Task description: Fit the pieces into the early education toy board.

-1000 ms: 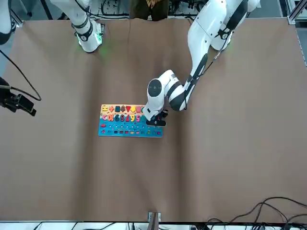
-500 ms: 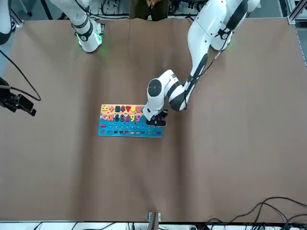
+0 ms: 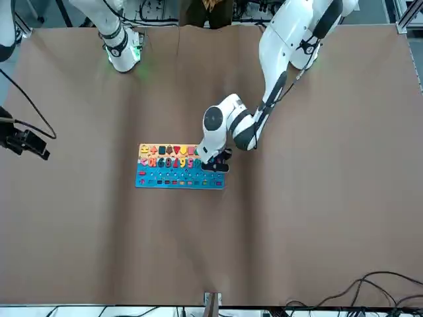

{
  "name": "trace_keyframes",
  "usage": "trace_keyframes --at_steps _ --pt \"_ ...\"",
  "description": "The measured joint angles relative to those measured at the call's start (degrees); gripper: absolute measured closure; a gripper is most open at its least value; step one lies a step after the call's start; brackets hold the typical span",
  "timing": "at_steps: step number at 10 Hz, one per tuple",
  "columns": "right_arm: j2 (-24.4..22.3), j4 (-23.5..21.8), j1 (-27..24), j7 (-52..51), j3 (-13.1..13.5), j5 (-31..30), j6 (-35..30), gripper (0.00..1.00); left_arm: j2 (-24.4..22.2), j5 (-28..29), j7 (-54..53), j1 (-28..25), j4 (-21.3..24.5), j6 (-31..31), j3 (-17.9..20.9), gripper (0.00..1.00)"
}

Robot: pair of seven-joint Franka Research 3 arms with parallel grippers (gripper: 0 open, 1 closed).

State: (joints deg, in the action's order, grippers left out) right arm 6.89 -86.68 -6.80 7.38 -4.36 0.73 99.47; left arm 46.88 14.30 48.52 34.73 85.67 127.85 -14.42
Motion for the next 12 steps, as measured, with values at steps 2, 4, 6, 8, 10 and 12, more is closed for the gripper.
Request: trace_keyframes --at_steps 2,4,6,8,10,12 --pt "0.0 0.0 0.0 0.0 0.0 0.0 0.0 0.01 -1.0 0.0 0.0 0.0 0.0 0.0 0.0 0.71" --pt "0.0 0.0 0.0 0.0 0.0 0.0 0.0 0.01 -2.2 0.0 0.0 -0.2 0.0 -0.7 0.0 0.70" --pt "0.0 0.0 0.0 0.0 0.0 0.0 0.0 0.01 -5.7 0.0 -0.2 -1.7 -0.2 -3.9 0.1 0.63" --pt "0.0 0.0 0.0 0.0 0.0 0.0 0.0 0.01 -11.8 -0.1 -3.0 -5.2 -0.3 -6.0 0.3 0.46" --pt "0.0 0.0 0.0 0.0 0.0 0.0 0.0 0.01 -18.1 -0.2 -8.1 -10.5 -0.6 -7.5 0.4 0.16" --pt "0.0 0.1 0.0 0.0 0.0 0.0 0.0 0.01 -22.3 -0.7 -11.2 -16.1 -1.1 -7.9 0.4 0.00"
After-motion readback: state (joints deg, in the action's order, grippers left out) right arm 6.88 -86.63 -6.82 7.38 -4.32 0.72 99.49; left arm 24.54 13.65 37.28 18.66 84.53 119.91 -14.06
